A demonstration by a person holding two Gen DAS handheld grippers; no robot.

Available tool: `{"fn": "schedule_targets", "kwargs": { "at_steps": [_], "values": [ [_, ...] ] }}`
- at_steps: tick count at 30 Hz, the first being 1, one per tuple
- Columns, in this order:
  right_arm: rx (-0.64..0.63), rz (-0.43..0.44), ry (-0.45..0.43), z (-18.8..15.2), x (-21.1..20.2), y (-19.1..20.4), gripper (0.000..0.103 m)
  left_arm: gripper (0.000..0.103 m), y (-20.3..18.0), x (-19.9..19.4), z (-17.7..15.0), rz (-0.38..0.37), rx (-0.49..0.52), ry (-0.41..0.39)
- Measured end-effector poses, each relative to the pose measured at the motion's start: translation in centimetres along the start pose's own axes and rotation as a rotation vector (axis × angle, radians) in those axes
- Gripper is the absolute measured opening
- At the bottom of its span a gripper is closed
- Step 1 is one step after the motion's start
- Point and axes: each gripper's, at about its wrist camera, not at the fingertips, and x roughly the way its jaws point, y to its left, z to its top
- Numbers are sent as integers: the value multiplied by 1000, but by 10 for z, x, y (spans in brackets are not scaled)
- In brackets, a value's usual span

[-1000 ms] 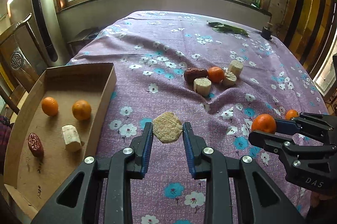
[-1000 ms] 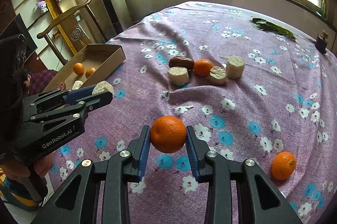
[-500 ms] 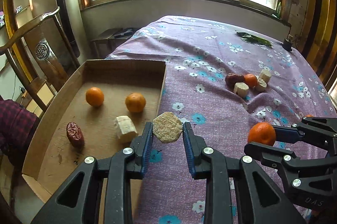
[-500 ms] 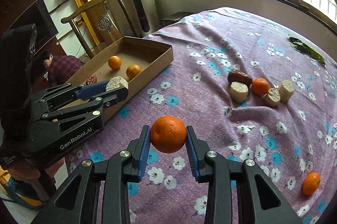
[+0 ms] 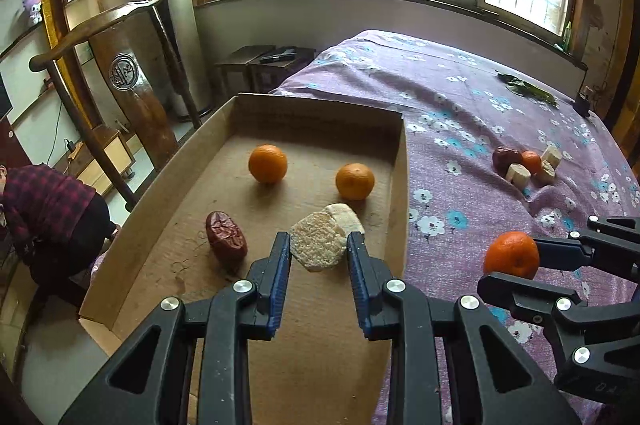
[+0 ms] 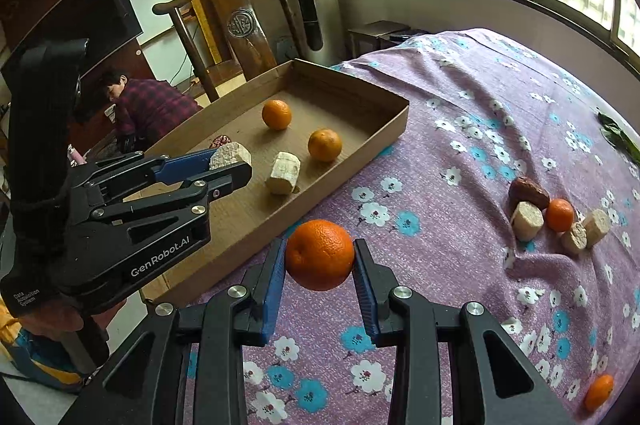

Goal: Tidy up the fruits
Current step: 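Carry the yam slice and the orange over the cardboard box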

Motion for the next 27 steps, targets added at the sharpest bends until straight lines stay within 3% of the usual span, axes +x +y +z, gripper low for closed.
{"fn": "schedule_targets", "kwargs": {
  "at_steps": [15, 27],
  "values": [
    [-102, 50, 54, 23, 37, 37, 36, 28, 58, 10, -9, 71, -99, 32],
    [-144, 79, 95, 33, 64, 55, 36, 28, 82, 19, -14, 91, -141, 50]
  ]
}}
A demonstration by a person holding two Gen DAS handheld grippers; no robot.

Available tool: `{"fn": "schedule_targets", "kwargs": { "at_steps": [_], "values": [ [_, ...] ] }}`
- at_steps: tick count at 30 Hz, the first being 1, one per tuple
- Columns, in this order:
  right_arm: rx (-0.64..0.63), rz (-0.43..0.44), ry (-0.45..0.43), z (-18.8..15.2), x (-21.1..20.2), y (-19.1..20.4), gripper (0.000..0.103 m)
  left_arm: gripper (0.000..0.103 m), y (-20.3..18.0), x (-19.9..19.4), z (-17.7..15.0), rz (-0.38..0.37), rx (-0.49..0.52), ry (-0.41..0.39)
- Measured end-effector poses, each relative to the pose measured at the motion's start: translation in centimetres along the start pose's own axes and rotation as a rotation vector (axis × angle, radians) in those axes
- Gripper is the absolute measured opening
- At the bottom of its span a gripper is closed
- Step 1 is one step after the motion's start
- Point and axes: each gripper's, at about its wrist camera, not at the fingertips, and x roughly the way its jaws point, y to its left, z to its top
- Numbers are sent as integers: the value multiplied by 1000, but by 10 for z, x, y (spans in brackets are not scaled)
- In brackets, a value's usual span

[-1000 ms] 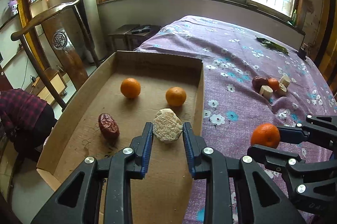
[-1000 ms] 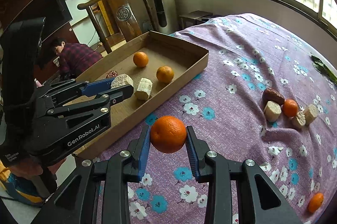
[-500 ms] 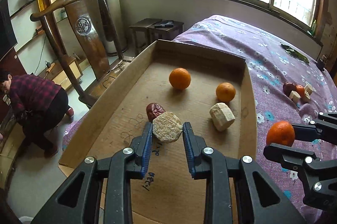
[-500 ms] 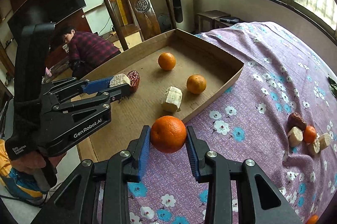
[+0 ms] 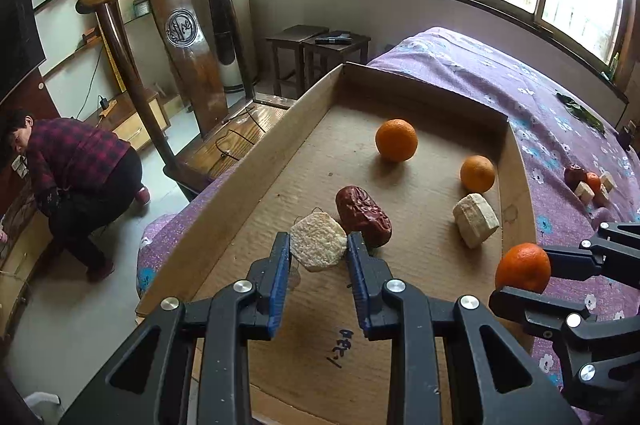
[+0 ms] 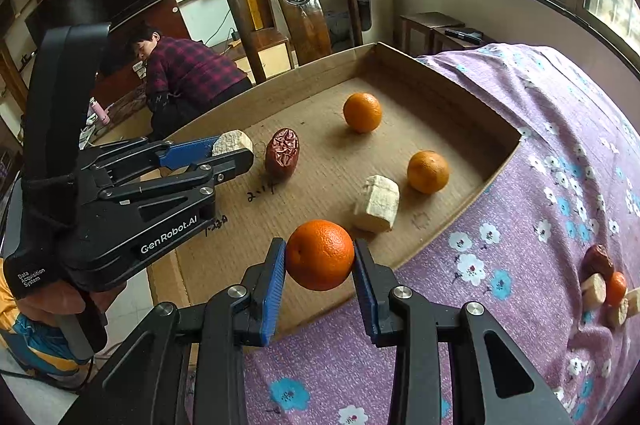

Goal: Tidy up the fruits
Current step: 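Carry the yam slice and the orange over the cardboard box, then open both tools to drop the yam slice and orange into the box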

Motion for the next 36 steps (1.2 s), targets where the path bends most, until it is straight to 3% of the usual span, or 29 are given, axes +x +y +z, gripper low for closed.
{"fn": "schedule_targets", "kwargs": {
  "at_steps": [21, 26, 29, 36],
  "values": [
    [-29, 15, 66, 8, 39, 9, 37, 28, 4, 18, -3, 14, -13, 47],
    [-12, 10, 36, 7, 29, 5, 57, 28, 5, 19, -3, 18, -33, 55],
    [-1, 9, 24, 5, 23, 3, 59, 47, 5, 19, -2, 19, -39, 52],
    [18, -5, -25, -4, -3, -2, 60, 65, -1, 8, -1, 21, -43, 15]
  ]
}}
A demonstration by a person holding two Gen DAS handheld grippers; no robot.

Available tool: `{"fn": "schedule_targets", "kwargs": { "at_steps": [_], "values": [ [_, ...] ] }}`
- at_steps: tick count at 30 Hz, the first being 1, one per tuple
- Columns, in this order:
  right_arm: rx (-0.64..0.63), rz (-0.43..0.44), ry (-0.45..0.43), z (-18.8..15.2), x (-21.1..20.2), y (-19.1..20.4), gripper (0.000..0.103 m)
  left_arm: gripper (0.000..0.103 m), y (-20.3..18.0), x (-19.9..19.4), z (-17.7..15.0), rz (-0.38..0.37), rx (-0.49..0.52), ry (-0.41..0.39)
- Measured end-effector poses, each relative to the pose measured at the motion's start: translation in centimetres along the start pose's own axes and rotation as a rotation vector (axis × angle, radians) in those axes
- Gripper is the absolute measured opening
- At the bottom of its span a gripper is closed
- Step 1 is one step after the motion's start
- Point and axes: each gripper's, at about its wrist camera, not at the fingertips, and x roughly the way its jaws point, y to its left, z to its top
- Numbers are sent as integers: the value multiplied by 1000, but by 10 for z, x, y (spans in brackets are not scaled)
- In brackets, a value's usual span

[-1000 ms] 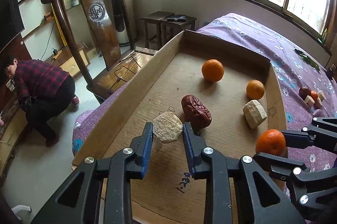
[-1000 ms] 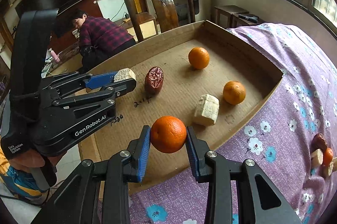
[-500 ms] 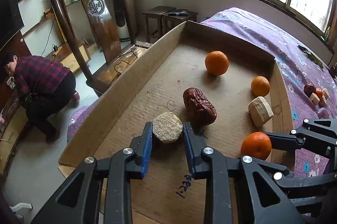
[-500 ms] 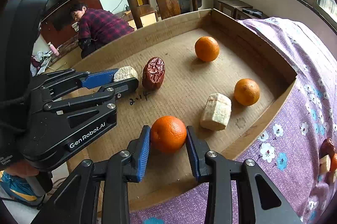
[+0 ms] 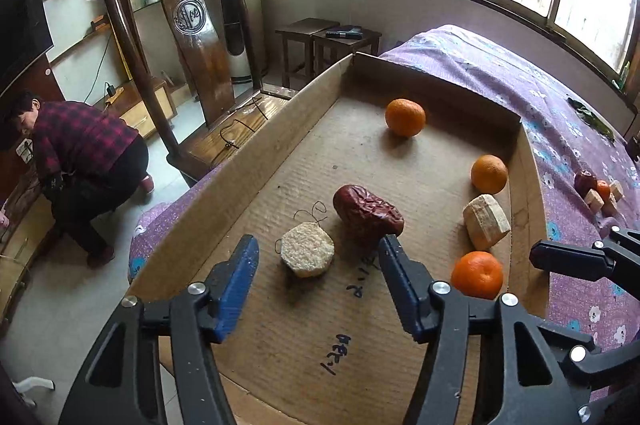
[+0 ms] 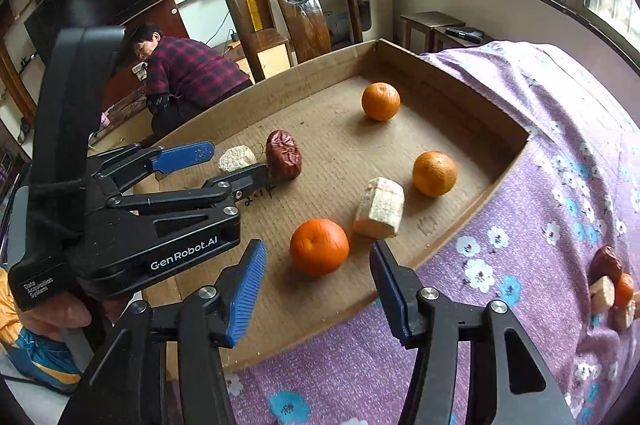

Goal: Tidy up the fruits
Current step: 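Open both tools to drop the yam slice and orange into the box, then withdraw both tools from the box back over the tablecloth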

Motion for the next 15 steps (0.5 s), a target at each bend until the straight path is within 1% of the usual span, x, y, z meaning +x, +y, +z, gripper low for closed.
{"fn": "schedule_targets", "kwargs": {
  "at_steps": [1, 3, 5, 6, 11, 15],
  "values": [
    [5, 0, -10, -2, -5, -2, 62, 67, -2, -3, 0, 1, -1, -7],
    [22, -19, -26, -7, -15, -8, 73, 75, -6, -7, 1, -1, 2, -19],
    [37, -46, -38, -13, -25, -14, 76, 80, -13, -11, 0, -10, 10, -28],
    [46, -55, -39, -17, -29, -18, 77, 81, -18, -13, 0, -16, 17, -31],
    [114, -122, -46, -36, -50, -42, 79, 84, -46, -22, -1, -62, 47, -40],
    [168, -180, -56, -52, -69, -61, 80, 85, -76, -29, -2, -107, 92, -47]
  ]
}}
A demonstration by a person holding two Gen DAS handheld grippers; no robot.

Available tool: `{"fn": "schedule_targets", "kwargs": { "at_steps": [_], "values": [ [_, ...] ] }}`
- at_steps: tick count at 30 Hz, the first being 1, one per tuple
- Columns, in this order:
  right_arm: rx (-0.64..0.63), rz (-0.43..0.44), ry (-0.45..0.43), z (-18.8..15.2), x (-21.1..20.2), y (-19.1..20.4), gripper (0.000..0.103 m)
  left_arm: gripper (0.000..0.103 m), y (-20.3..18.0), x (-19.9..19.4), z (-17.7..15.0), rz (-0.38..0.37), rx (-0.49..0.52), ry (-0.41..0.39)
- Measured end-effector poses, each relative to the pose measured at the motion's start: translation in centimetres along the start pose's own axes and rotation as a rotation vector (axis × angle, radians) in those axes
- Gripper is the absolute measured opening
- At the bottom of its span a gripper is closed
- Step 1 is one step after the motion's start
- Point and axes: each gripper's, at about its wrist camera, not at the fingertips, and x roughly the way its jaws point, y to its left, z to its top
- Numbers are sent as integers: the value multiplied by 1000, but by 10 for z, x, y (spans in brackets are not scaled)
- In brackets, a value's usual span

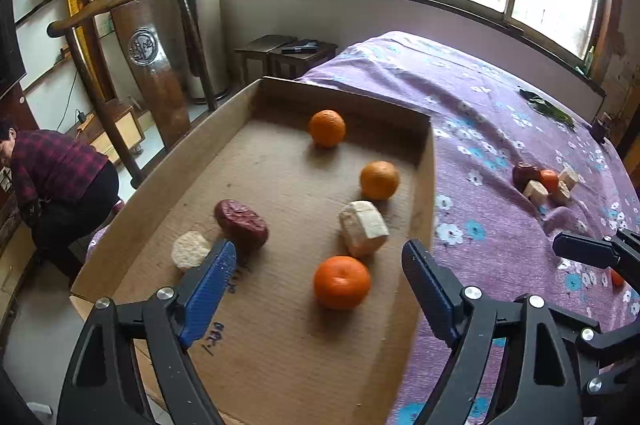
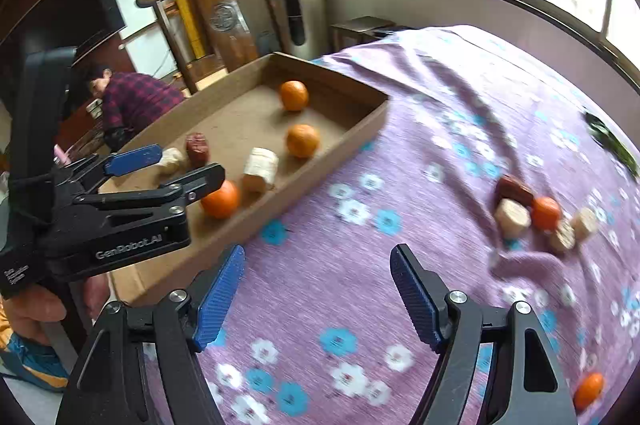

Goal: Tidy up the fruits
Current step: 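Withdraw both tools from the box back over the tablecloth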

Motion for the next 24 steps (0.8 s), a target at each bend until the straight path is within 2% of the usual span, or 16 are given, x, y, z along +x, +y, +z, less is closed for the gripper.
{"fn": "schedule_targets", "kwargs": {
  "at_steps": [10, 14, 24],
  "values": [
    [147, -133, -9, -47, -47, -74, 82, 85, -73, -6, -1, -117, 116, 12],
    [229, -185, -21, -72, -70, -108, 82, 85, -99, -2, 1, -163, 137, 40],
    [403, -305, -43, -122, -112, -177, 82, 85, -153, 6, 3, -231, 193, 74]
  ]
}}
